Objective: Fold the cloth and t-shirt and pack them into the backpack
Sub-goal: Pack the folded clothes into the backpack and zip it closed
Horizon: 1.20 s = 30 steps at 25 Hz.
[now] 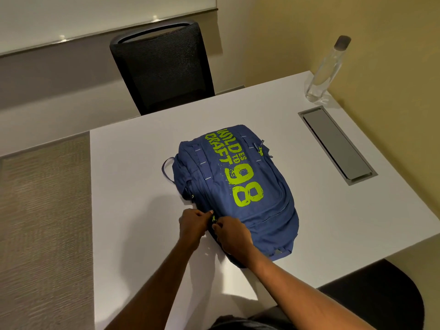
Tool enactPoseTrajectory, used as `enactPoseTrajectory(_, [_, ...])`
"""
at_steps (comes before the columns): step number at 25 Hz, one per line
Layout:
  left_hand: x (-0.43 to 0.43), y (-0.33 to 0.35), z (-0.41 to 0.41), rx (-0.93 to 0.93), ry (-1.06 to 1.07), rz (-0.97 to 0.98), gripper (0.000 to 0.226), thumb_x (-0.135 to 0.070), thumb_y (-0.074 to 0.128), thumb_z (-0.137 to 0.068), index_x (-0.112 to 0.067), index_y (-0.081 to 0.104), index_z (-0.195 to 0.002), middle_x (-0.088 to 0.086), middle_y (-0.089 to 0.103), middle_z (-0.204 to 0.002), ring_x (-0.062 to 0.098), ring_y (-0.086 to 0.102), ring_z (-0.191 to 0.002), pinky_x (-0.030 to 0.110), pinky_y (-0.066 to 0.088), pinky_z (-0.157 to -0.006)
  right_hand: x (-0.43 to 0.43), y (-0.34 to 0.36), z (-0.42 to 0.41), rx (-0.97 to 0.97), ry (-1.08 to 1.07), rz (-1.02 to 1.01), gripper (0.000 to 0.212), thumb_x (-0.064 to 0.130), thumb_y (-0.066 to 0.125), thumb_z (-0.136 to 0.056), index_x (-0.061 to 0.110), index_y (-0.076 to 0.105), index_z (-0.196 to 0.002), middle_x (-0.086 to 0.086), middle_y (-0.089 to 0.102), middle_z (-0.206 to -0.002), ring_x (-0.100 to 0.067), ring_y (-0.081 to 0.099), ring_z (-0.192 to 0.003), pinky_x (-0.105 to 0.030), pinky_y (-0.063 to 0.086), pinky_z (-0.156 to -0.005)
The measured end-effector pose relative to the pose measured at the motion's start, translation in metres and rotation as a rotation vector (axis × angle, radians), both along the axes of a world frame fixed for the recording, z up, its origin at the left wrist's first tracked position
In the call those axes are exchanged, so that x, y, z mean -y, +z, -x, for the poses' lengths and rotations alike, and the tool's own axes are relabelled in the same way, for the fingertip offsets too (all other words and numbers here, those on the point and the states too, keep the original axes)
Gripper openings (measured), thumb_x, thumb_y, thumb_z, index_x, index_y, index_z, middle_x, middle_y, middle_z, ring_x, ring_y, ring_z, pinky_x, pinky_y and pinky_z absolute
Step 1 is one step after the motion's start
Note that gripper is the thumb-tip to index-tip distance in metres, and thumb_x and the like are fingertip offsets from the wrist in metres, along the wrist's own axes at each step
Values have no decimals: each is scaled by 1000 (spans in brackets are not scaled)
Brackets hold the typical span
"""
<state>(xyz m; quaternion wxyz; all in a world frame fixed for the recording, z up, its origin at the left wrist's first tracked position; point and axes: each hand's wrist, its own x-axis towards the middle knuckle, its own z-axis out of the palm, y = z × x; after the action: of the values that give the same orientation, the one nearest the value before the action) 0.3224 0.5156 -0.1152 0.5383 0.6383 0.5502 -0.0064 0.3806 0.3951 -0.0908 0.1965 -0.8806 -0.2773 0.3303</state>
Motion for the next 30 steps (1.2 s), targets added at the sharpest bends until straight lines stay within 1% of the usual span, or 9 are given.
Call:
enactPoseTrajectory(2, [7, 2, -3, -30, 56, 62, 29, -29, 79, -87, -2, 75, -77, 18, 75, -74, 37, 75, -74, 35, 59, -56, 1, -1, 1, -2, 2, -46, 30, 34, 48, -106, 14, 70, -105, -14, 74, -106, -37, 68, -100, -35, 43, -70])
enactPoseTrajectory(5, [10, 8, -12, -66, 95, 11, 27, -26, 75, -81, 0, 72, -74, 16, 72, -71, 38, 71, -74, 41, 60, -64, 3, -1, 1, 24, -7, -72, 30, 35, 50, -105, 12, 70, -105, -17, 73, -105, -41, 68, -98, -35, 40, -67])
enactPoseTrajectory(7, [17, 13, -18, -67, 127, -27, 29, -27, 75, -80, 1, 69, -86, 14, 71, -82, 34, 68, -81, 34, 54, -61, 6, 2, 1, 46, 6, -54, 31, 36, 50, -106, 12, 70, -109, -17, 73, -108, -40, 68, -99, -38, 44, -69])
enactPoseTrajectory(11, [26, 12, -28, -80, 171, -58, 46, -31, 75, -77, -2, 64, -111, 18, 70, -109, 40, 68, -99, 47, 62, -83, 14, 8, -1, 68, 37, -32, 28, 35, 51, -105, 17, 70, -115, -12, 73, -113, -37, 68, -105, -39, 51, -79])
enactPoseTrajectory(17, [28, 8, -27, -52, 323, -79, 34, -24, 75, -83, 0, 63, -104, 19, 64, -106, 43, 66, -100, 45, 59, -84, 58, 7, -17, 198, 159, 63, 28, 40, 44, -107, 23, 65, -113, -10, 69, -120, -37, 64, -111, -40, 46, -84])
enactPoseTrajectory(22, [15, 0, -18, -115, 338, -96, 44, -27, 77, -84, 10, 65, -106, 29, 68, -112, 46, 68, -97, 47, 59, -80, 114, 3, -43, 306, 211, 133, 32, 46, 41, -108, 24, 65, -104, -5, 72, -111, -34, 68, -104, -36, 37, -69])
enactPoseTrajectory(25, [16, 4, -15, -153, 311, -86, 44, -27, 76, -87, 9, 66, -111, 30, 68, -115, 47, 67, -104, 45, 56, -82, 124, -2, -58, 343, 206, 146, 35, 47, 40, -108, 25, 67, -106, -2, 72, -111, -32, 69, -102, -35, 37, -69])
enactPoseTrajectory(27, [25, 13, -12, -165, 211, -256, 31, -22, 71, -88, 1, 65, -108, 25, 66, -110, 44, 66, -101, 45, 56, -84, 124, -5, -59, 363, 193, 99, 35, 46, 44, -107, 24, 71, -104, -2, 69, -110, -29, 68, -101, -35, 40, -68])
enactPoseTrajectory(30, [51, 19, -3, 133, -192, -813, 17, -10, 74, -85, -11, 67, -100, 13, 61, -101, 31, 60, -94, 42, 50, -82, 120, -10, -58, 393, 128, -34, 33, 44, 51, -97, 21, 75, -95, -1, 64, -102, -27, 64, -96, -39, 50, -71])
